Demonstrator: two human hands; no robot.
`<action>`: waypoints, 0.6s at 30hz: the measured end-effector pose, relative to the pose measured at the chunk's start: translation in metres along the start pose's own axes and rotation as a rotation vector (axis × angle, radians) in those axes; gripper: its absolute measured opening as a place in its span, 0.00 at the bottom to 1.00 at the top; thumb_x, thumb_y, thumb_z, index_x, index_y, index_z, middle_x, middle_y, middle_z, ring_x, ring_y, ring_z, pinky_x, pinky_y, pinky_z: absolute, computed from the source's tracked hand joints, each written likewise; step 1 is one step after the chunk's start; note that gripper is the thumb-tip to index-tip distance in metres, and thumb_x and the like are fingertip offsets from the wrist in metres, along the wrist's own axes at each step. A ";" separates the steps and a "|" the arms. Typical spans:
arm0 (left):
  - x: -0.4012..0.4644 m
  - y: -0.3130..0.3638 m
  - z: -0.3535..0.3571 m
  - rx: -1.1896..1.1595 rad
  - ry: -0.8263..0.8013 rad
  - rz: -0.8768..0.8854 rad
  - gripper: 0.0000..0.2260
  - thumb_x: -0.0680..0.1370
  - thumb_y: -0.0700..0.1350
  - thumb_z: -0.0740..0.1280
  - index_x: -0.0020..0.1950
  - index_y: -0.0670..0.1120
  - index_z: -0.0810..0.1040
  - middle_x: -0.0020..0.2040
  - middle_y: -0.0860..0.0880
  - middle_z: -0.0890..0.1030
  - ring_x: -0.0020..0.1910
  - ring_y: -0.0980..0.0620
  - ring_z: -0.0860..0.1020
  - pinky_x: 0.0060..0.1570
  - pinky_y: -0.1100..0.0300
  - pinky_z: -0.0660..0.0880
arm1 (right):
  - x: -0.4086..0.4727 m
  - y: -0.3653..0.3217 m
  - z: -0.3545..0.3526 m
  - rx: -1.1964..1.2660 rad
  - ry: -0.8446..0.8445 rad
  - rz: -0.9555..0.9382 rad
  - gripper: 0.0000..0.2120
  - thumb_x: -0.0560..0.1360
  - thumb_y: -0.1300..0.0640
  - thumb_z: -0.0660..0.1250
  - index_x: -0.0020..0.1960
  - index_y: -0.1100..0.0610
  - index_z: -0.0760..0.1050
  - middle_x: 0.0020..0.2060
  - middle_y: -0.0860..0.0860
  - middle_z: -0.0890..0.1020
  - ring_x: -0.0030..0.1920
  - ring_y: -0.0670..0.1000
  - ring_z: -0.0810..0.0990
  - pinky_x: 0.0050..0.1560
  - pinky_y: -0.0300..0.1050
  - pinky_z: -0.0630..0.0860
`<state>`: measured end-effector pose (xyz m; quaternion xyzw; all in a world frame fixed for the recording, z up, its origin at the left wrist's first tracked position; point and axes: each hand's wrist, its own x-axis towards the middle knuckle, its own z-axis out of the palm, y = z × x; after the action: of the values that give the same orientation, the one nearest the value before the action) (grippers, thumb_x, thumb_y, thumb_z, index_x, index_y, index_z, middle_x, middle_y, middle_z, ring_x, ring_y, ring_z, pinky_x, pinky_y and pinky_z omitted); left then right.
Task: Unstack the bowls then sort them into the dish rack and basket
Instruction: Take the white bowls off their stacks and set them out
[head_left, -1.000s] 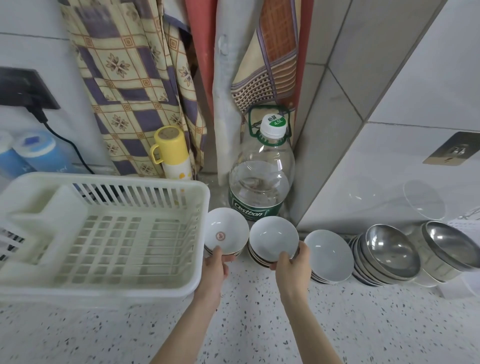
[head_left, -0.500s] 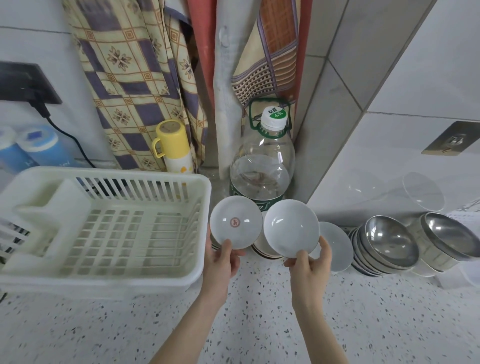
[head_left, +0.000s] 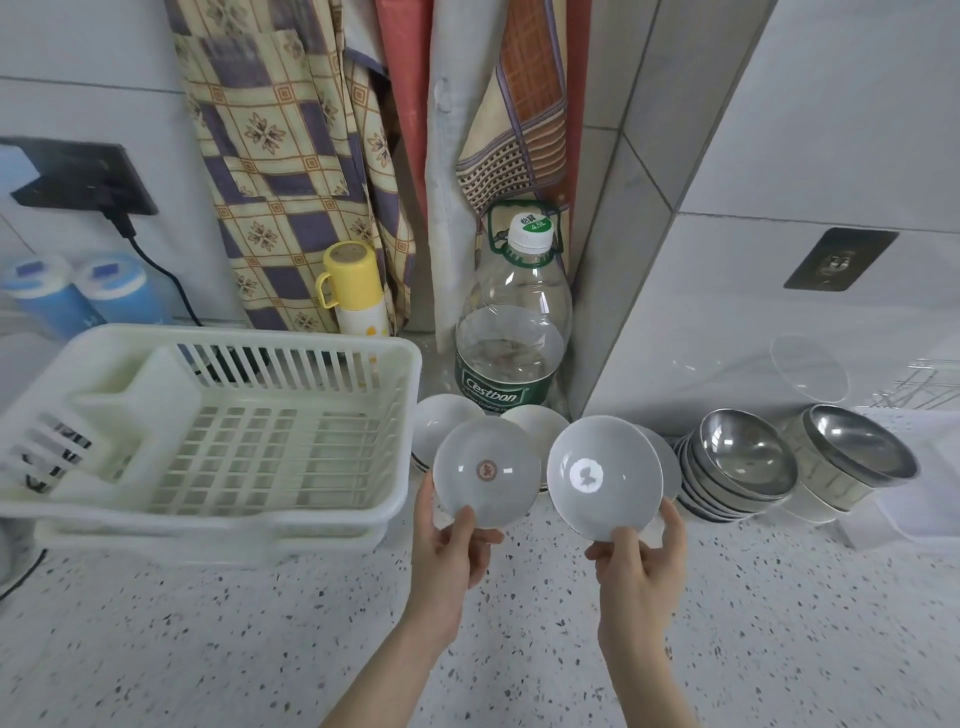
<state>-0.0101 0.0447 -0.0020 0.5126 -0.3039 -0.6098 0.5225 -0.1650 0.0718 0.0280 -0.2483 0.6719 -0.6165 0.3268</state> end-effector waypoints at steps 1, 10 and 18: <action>-0.007 -0.003 -0.004 0.007 0.007 -0.007 0.24 0.83 0.43 0.62 0.64 0.74 0.66 0.36 0.39 0.83 0.25 0.54 0.70 0.23 0.65 0.65 | -0.004 0.004 -0.005 -0.010 -0.006 0.009 0.24 0.75 0.67 0.58 0.62 0.42 0.68 0.25 0.49 0.80 0.28 0.44 0.78 0.33 0.43 0.74; -0.046 -0.034 -0.043 0.082 0.134 -0.107 0.25 0.83 0.39 0.59 0.61 0.72 0.66 0.34 0.38 0.83 0.24 0.54 0.71 0.22 0.64 0.64 | -0.036 0.046 -0.040 -0.187 -0.085 0.165 0.22 0.77 0.65 0.59 0.65 0.44 0.65 0.24 0.53 0.80 0.28 0.44 0.80 0.35 0.47 0.75; -0.038 -0.041 -0.049 0.111 0.191 -0.137 0.23 0.83 0.38 0.59 0.64 0.68 0.66 0.32 0.41 0.82 0.26 0.53 0.74 0.22 0.63 0.66 | -0.028 0.063 -0.025 -0.322 -0.167 0.234 0.22 0.77 0.63 0.58 0.70 0.51 0.65 0.25 0.53 0.81 0.34 0.53 0.81 0.36 0.49 0.76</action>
<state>0.0203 0.0995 -0.0417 0.6160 -0.2502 -0.5746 0.4772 -0.1604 0.1166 -0.0304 -0.2679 0.7566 -0.4361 0.4070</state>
